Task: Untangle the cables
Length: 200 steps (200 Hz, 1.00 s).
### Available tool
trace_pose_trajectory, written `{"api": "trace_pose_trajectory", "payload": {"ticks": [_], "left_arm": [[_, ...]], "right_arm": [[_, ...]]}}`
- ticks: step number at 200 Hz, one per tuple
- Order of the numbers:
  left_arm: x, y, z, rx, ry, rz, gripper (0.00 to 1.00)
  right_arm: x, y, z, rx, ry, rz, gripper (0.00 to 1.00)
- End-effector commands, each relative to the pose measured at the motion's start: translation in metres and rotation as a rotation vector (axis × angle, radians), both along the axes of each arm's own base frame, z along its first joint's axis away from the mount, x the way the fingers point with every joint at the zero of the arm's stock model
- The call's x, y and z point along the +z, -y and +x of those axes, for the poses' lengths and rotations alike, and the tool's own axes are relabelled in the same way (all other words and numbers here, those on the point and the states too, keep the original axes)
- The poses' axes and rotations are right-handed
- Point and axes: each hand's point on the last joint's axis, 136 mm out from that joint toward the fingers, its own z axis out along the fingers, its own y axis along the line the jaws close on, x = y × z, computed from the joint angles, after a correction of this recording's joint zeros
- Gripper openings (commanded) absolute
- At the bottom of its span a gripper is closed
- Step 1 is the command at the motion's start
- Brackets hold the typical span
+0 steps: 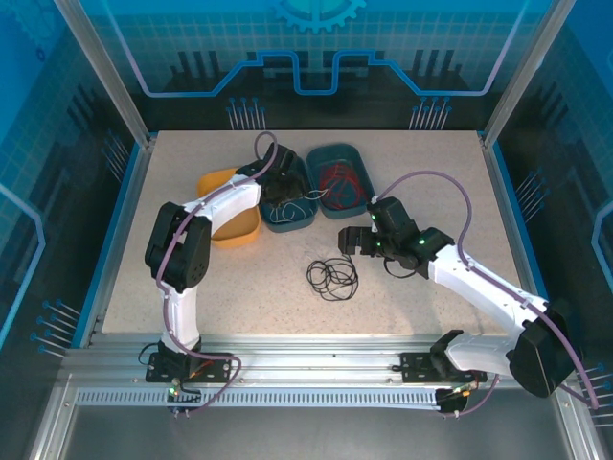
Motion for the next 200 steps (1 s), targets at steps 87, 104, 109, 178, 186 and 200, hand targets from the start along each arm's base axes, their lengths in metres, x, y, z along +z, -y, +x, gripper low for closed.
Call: {"api": "trace_pose_trajectory", "payload": {"ticks": [87,104,109,178,186,200], "left_arm": [[-0.011,0.023,0.001,0.106,-0.079,-0.174,0.66],[-0.018,0.024,0.003,0.105,-0.09,-0.169,0.64],[-0.019,0.025,0.004,0.1,-0.088,-0.167,0.63],[-0.013,0.012,0.019,0.099,-0.044,-0.115,0.25],[-0.012,0.01,0.02,0.098,-0.039,-0.111,0.21],[-0.01,0.006,0.023,0.102,-0.03,-0.107,0.15]], "right_arm": [[-0.012,0.004,-0.003,-0.009,-0.015,0.005,1.0],[-0.012,0.004,-0.003,-0.008,-0.015,0.007,1.0],[-0.012,0.004,-0.004,-0.007,-0.016,0.006,1.0],[-0.013,0.007,-0.005,-0.013,-0.016,0.003,1.0],[-0.014,0.007,-0.005,-0.014,-0.017,0.004,1.0],[-0.015,0.007,-0.005,-0.014,-0.019,0.006,1.0]]}}
